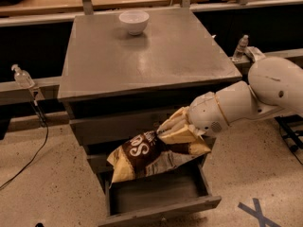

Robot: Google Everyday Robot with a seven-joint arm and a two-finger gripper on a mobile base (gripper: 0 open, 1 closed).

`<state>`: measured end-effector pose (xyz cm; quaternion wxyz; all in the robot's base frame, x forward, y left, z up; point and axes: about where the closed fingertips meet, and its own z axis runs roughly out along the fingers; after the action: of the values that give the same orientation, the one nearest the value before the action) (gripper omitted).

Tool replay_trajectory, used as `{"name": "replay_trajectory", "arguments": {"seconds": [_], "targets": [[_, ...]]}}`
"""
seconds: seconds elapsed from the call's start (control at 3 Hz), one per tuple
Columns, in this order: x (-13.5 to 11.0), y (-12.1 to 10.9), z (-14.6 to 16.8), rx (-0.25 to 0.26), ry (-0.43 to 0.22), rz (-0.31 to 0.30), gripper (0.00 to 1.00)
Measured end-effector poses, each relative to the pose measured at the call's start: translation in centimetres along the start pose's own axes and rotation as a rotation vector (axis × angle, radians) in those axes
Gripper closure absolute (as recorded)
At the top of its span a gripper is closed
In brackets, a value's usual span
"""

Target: Place brown chip bag into bottom drawer

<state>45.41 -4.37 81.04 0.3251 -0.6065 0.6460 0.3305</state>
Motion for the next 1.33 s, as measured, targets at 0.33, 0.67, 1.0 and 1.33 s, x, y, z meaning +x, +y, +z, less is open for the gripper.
{"name": "replay_trajectory", "arguments": {"seconds": [0.33,0.67,1.0,1.33], "targets": [[5.6,-1.9,1.5,-0.009,-0.052,0.025,1.0],[12.3,-3.7,3.4,-0.022,-0.127,0.058,1.0],[17.1,-5.1,5.5,-0.063,-0.176,0.075,1.0],[21.5,-5.7,7.5,-0.118,-0.214,0.113,1.0]]}}
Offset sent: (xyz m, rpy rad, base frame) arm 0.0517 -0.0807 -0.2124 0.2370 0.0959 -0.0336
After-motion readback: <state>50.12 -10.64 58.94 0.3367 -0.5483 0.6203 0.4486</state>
